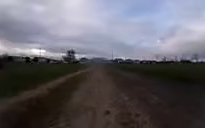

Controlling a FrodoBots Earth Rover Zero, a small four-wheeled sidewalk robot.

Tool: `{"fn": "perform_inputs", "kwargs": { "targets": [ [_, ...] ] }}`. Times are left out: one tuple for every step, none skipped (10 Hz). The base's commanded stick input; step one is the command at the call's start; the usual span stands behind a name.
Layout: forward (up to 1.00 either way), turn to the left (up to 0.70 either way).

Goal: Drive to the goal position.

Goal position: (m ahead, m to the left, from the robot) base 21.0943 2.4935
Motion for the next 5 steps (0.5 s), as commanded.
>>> {"fn": "perform_inputs", "kwargs": {
  "targets": [
    [0.85,-0.23],
    [0.85,-0.07],
    [0.85,0.0],
    [0.85,0.0],
    [0.85,-0.01]
  ]
}}
